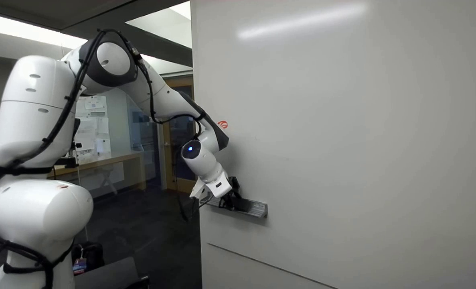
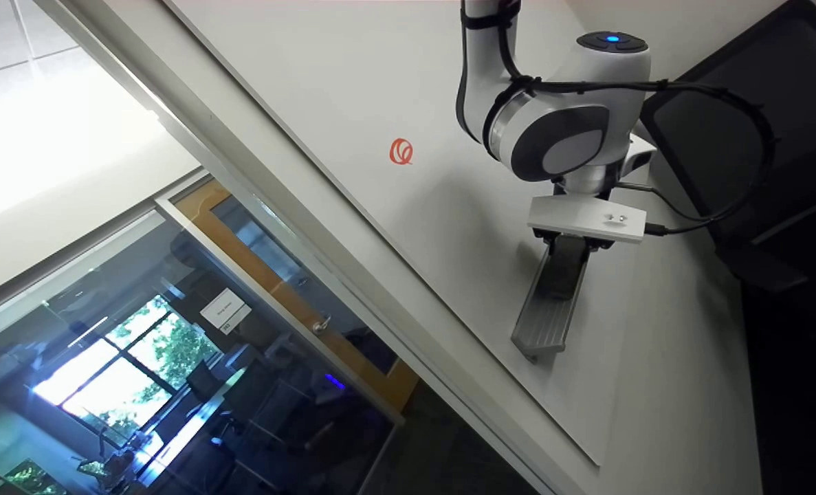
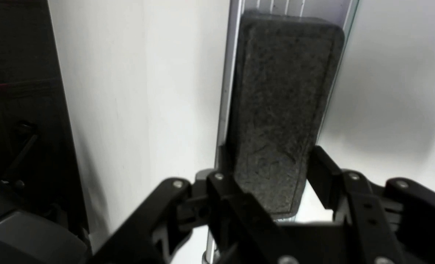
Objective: Use the duster to erase the board
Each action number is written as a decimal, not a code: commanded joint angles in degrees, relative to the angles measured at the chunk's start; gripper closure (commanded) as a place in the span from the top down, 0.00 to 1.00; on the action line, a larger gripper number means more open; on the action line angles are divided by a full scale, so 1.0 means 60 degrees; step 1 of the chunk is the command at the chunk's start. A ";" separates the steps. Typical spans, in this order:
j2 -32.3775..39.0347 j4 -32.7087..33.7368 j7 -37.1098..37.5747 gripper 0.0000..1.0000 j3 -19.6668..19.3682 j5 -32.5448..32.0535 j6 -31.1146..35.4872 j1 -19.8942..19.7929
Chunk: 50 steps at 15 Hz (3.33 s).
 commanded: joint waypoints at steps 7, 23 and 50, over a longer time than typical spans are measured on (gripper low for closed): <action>-0.1005 -0.0505 -0.3520 0.29 -0.2624 0.2488 -0.0178 0.2295; -0.4397 0.0239 -0.6026 0.29 -0.4520 0.3005 -0.1778 0.2440; -0.6631 -0.2213 -0.5262 0.54 0.4656 0.2962 -0.3145 -0.5366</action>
